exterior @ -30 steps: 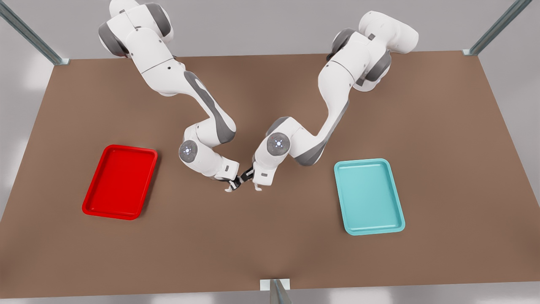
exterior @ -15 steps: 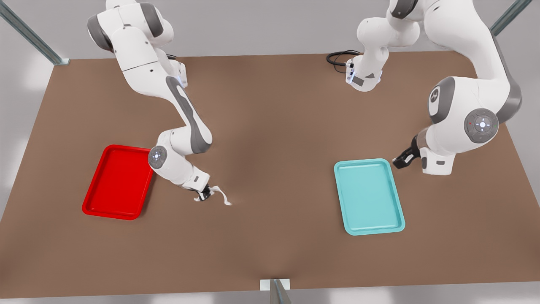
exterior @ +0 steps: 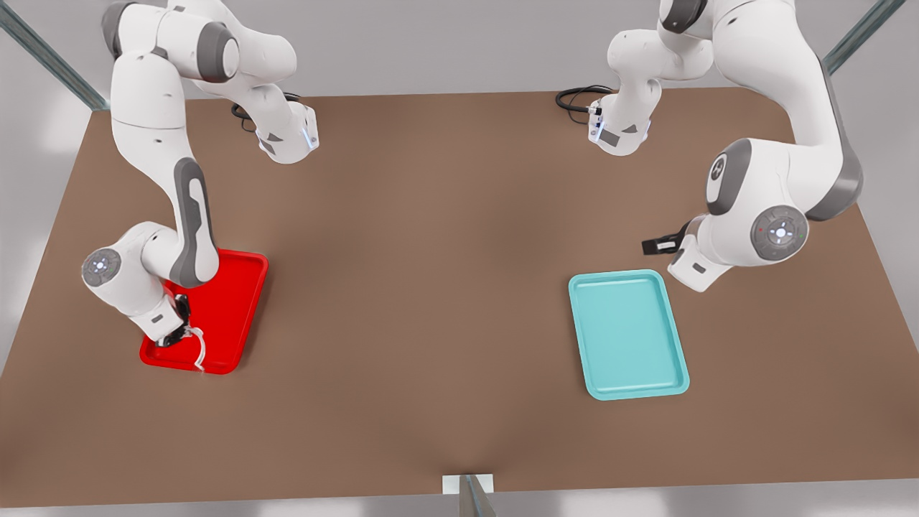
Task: Take the drainage pipe clamp from the left arm, pass it to the right arm, and place it in the plate on the right side
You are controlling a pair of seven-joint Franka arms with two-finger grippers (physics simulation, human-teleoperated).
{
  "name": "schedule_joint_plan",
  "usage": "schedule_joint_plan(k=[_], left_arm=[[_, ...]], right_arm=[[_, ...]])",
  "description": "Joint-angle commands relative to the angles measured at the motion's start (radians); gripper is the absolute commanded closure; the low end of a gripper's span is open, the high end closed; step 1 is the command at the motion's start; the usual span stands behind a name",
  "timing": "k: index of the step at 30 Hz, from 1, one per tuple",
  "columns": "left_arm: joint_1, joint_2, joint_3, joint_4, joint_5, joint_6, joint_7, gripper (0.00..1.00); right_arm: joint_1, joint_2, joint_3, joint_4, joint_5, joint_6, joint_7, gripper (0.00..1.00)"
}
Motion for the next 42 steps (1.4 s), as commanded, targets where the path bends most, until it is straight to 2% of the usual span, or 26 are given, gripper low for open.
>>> schedule_joint_plan(k=[1, 6, 14, 15, 16, 21, 26, 27, 28, 29, 30, 31, 33, 35, 36, 38, 39, 42], left_arm=[[0.0, -0.001, 0.0, 0.0, 0.001, -0.012, 0.373, 0.0], [-0.002, -0.001, 0.0, 0.0, 0.001, -0.012, 0.373, 0.0], [-0.002, -0.001, 0.0, 0.0, 0.001, -0.012, 0.373, 0.0], [-0.002, -0.001, 0.0, 0.0, 0.001, -0.013, 0.373, 0.0], [-0.003, -0.001, 0.0, 0.0, 0.001, -0.012, 0.373, 0.0], [-0.003, -0.001, 0.0, 0.0, 0.0, -0.012, 0.373, 0.0], [-0.003, -0.001, 0.0, 0.002, 0.001, -0.013, 0.373, 0.0], [-0.003, -0.001, 0.0, 0.002, 0.001, -0.013, 0.373, 0.0], [-0.003, -0.001, 0.0, 0.002, 0.001, -0.013, 0.373, 0.0], [-0.002, -0.001, 0.0, 0.005, 0.001, -0.013, 0.373, 0.0], [0.0, -0.001, 0.0, 0.003, 0.0, -0.015, 0.373, 0.0], [-0.002, -0.001, 0.0, 0.003, 0.0, -0.015, 0.373, 0.0], [0.0, -0.001, 0.0, 0.003, 0.0, -0.015, 0.373, 0.0], [0.001, -0.001, 0.0, 0.003, 0.0, -0.015, 0.373, 0.0], [0.0, -0.001, 0.0, 0.003, 0.0, -0.015, 0.373, 0.0], [-0.002, -0.004, 0.0, 0.007, 0.0, -0.016, 0.375, 0.0], [0.004, -0.005, 0.0, 0.022, -0.002, -0.024, 0.381, 0.0], [0.001, -0.007, 0.0, 0.028, -0.003, -0.069, 0.38, 0.0]], right_arm=[[-0.002, -0.013, -0.001, -0.042, -0.002, 0.012, -0.067, 0.79], [-0.008, -0.031, 0.001, -0.125, -0.002, 0.012, -0.078, 0.79], [-0.025, 0.016, 0.004, -0.144, 0.015, 0.018, -0.07, 0.79], [-0.024, 0.024, 0.006, -0.141, 0.023, 0.018, -0.069, 0.54], [-0.024, 0.024, 0.007, -0.141, 0.024, 0.016, -0.067, 0.0], [-0.022, 0.015, 0.007, -0.138, 0.024, 0.006, -0.066, 0.0], [-0.007, -0.034, 0.004, -0.079, 0.023, -0.085, -0.004, 0.0], [0.001, -0.045, -0.002, -0.047, 0.003, -0.175, 0.245, 0.0], [0.019, -0.036, 0.002, 0.071, -0.129, -0.338, 0.679, 0.0], [0.025, -0.028, 0.009, 0.177, -0.146, -0.549, 1.093, 0.0], [0.03, -0.002, 0.015, 0.273, -0.059, -0.666, 1.338, 0.0], [0.056, 0.035, 0.012, 0.431, -0.062, -0.809, 1.595, 0.0], [0.097, 0.053, 0.013, 0.686, -0.074, -1.063, 1.853, 0.0], [0.156, 0.038, 0.009, 0.836, -0.094, -1.251, 2.002, 0.0], [0.16, 0.007, 0.018, 0.872, -0.126, -1.278, 2.005, 0.0], [0.105, -0.099, 0.14, 0.86, -0.241, -1.287, 2.007, 0.0], [0.012, -0.152, 0.272, 0.832, -0.289, -1.298, 2.011, 0.0], [-0.148, -0.284, 0.47, 0.647, -0.344, -1.231, 2.047, 0.0]])
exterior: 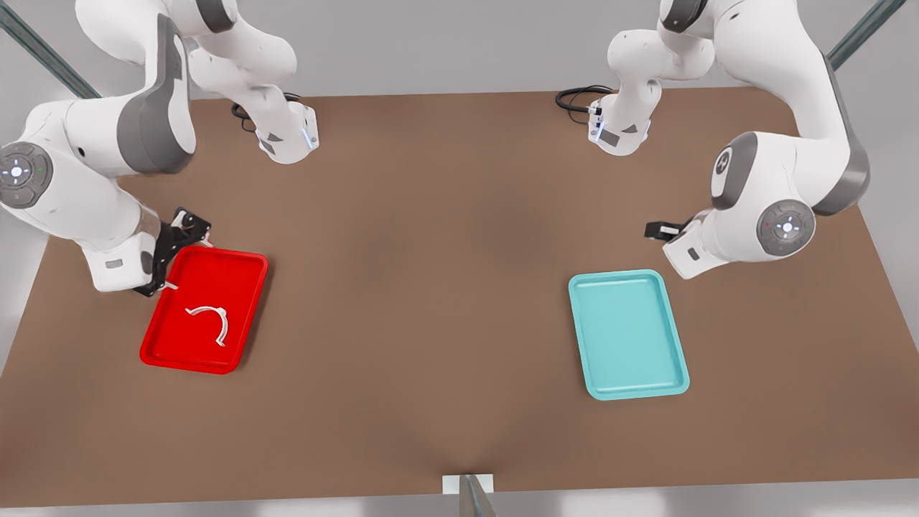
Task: Take the drainage pipe clamp from the left arm, pass it to the right arm, and place it in the plate on the right side
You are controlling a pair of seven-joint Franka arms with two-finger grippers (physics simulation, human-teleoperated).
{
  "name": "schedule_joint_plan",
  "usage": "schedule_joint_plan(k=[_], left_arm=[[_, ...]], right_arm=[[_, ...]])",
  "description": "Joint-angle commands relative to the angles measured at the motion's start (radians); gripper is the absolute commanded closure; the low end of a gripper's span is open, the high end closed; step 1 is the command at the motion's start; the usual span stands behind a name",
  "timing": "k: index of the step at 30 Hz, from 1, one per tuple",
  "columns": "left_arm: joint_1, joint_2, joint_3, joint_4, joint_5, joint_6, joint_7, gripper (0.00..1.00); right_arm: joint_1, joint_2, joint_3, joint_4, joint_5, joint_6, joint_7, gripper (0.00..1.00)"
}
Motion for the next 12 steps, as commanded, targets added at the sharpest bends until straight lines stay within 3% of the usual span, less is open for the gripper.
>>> schedule_joint_plan(k=[1, 12], left_arm=[[0.001, -0.002, 0.0, 0.002, -0.001, -0.03, 0.038, 0.0], [0.006, -0.003, 0.0, 0.002, 0.002, -0.05, 0.043, 0.0]], right_arm=[[-0.047, -0.087, 0.052, -0.136, -0.069, -0.049, 1.006, 0.0], [-0.076, -0.088, 0.054, -0.153, -0.057, -0.028, 0.989, 0.0]])
